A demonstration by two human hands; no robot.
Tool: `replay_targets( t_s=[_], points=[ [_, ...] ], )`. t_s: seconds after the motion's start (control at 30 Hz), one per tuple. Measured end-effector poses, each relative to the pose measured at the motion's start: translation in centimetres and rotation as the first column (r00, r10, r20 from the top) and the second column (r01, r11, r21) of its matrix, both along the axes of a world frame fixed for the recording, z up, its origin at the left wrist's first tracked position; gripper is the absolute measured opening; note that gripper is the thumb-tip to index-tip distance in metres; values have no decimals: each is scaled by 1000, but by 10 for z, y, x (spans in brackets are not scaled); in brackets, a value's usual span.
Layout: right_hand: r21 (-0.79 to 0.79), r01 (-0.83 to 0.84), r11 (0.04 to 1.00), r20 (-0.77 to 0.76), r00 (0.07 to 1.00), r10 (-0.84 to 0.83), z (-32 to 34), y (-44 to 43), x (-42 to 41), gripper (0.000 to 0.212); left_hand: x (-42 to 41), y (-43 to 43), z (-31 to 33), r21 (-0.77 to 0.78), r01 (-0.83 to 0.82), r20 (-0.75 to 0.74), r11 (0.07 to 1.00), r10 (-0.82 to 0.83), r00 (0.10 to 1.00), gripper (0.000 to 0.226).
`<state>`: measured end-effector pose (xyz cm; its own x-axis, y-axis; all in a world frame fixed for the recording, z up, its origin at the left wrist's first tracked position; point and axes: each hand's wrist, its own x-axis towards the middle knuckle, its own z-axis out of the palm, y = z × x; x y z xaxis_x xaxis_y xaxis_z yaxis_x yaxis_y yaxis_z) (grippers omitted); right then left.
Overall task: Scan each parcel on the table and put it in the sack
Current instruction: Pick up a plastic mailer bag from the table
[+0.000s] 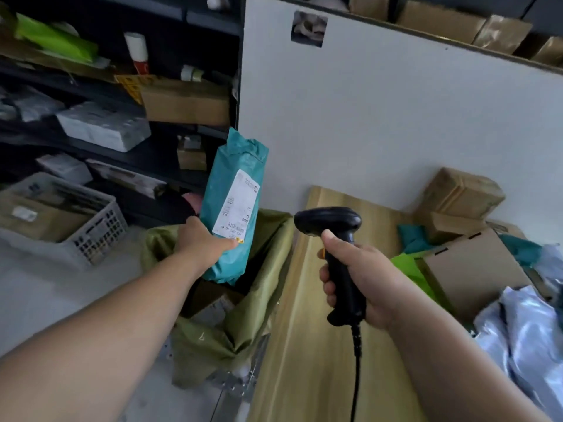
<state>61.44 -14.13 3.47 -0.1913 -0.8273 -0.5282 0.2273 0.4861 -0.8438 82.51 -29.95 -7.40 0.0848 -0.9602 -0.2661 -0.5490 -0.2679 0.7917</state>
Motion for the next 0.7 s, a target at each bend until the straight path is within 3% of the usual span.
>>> replay_targets(
  t_s=[0.1, 0.3, 0.47, 0.6, 0.7],
  points=[
    [38, 21, 999, 8, 1000, -21, -24, -16, 5, 46, 2, -14, -35, 62, 46, 0, 997, -46, 999, 67],
    [112, 42, 993, -2, 999, -42, -65, -30, 7, 57, 0, -12, -90, 276, 108, 231, 955, -175, 957, 97],
    [160, 61, 985, -35, 998, -56, -87, -28, 5, 58, 7, -5, -124, 414, 153, 241, 897, -270, 932, 104],
    [172, 67, 983, -37, 997, -61, -94, -21, 4, 56, 8, -5, -131, 455, 192, 227, 870, -321, 919, 105],
    [183, 76, 980, -37, 997, -70, -91, -13, 3, 52, 4, -4, -120, 394, 244, 285, 886, -370, 884, 99]
  ],
)
